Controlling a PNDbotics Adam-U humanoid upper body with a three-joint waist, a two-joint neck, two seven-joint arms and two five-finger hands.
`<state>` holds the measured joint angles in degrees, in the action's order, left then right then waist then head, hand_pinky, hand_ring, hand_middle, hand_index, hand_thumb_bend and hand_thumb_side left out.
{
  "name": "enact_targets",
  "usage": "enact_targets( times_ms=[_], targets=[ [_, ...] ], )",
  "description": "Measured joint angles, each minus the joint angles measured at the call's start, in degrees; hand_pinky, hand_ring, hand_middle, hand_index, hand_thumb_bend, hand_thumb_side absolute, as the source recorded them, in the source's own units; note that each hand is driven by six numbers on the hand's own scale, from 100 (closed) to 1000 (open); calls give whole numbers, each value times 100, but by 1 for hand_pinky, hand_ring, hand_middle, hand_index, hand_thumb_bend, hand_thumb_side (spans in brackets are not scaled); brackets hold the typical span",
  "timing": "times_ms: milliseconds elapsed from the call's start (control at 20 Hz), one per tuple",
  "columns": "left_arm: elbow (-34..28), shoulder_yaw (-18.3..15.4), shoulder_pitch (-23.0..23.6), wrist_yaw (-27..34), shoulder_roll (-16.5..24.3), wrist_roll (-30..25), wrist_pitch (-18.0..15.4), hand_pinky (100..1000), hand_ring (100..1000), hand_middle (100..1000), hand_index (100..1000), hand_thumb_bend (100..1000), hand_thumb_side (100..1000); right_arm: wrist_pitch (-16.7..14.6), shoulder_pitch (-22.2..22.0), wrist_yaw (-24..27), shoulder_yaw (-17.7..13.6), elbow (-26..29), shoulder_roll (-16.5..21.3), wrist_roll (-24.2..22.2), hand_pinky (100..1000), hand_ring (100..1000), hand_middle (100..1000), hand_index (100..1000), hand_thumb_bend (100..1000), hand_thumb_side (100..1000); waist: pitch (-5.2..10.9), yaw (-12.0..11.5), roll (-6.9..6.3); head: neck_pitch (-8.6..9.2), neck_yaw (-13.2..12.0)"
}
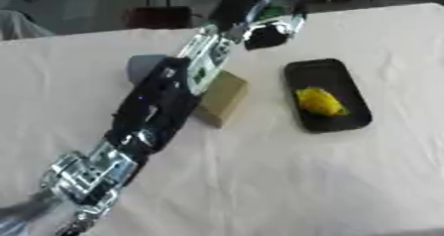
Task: Pick up objects on the table and place them in the box.
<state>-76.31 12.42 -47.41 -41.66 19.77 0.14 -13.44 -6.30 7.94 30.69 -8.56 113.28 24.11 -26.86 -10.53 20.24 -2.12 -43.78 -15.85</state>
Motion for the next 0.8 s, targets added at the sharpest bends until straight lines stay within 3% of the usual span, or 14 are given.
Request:
enact_targets(
  times_ms=[200,350,550,800],
  targets=[
    [-712,-189,635,921,471,-1364,73,810,800,852,935,100,872,-30,-102,-63,-52,0,1,53,667,553,766,841,100,634,57,-244,-9,3,62],
    [-1096,-410,1088,1681,693,-1985,165,794,777,837,932,100,924,-25,-151,-103,-77,0,3,82,666,553,766,840,100,636,69,-433,-9,6,114],
    [-1433,-656,1470,2391,954,-2324,377,787,769,830,932,100,988,-15,-195,-154,-96,0,3,106,665,553,766,840,100,637,94,-579,4,12,153],
    [-1421,-1025,1980,2740,1120,-2326,631,758,733,801,913,100,1000,10,-250,-208,-109,0,3,135,665,552,766,839,100,637,123,-774,13,20,159]
  ],
)
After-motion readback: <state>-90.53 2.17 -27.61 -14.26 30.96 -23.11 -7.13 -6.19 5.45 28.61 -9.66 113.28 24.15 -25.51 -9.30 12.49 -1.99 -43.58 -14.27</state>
